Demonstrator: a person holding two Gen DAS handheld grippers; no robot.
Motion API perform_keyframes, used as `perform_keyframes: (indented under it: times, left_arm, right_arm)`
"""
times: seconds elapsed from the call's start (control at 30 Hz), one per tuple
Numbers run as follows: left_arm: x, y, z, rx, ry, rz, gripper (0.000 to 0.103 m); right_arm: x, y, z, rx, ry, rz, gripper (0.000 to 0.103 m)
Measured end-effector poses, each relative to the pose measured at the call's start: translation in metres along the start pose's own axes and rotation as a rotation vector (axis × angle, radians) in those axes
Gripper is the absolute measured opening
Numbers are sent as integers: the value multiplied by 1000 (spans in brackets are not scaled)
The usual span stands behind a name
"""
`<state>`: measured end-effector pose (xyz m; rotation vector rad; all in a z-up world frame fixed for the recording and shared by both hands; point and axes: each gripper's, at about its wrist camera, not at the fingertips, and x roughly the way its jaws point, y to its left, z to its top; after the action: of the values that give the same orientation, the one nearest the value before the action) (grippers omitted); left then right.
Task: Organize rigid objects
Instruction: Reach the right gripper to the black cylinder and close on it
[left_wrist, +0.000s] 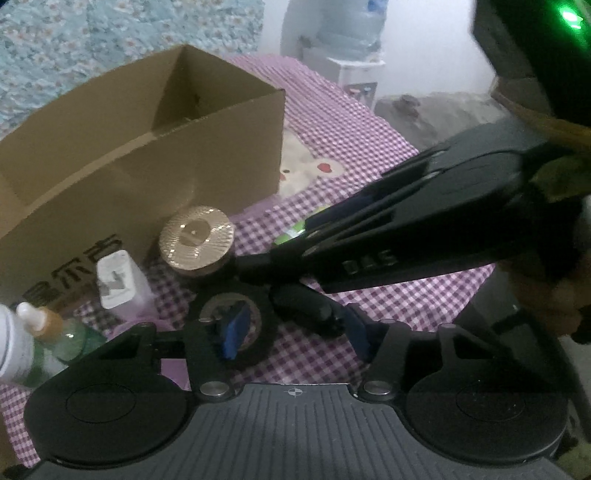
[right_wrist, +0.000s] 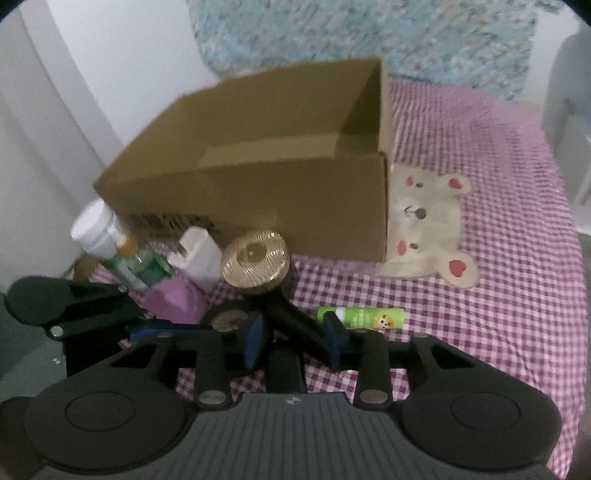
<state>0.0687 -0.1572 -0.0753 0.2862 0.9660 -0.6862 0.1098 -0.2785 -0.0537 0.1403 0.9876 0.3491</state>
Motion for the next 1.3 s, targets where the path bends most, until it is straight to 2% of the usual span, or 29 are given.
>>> perform_keyframes:
  times: [0.23, 0.43, 0.57, 0.67, 0.8, 0.9, 1.03, 1.1, 1.13, 1.3]
  left_arm:
    - [10, -5, 4, 30, 20, -36, 56]
    - [10, -8, 8, 36, 18, -63, 56]
    - [11, -11, 10, 40, 18, -78, 56]
    - [11, -13, 11, 51, 21, -79, 56]
    - [13, -18, 10, 61, 33, -75, 56]
    - [16, -20, 10, 70, 37, -64, 56]
    - [21, -20, 8, 79, 49, -49, 56]
    - [23, -19, 7, 75, 56, -50, 56]
    - [23, -19, 7, 72, 58, -50, 56]
    - [27, -17, 8, 64, 64, -52, 56]
  right_arm:
    - [15, -13, -1, -45, 85, -21, 20]
    - [4, -36, -13, 61, 106, -2, 18]
    - [4, -49, -27, 133, 154, -28, 17]
    - [-4, -55, -29, 169, 132, -10, 18]
    - [-18, -47, -15, 98, 53, 8, 20]
    - [-12, -36, 0, 28, 41, 21, 20]
    - [15, -26, 11, -55, 81, 47, 21]
    - [26, -25, 14, -71, 90, 65, 26]
    - [29, -25, 15, -74, 97, 79, 30]
    - [28, -23, 17, -88, 138, 103, 30]
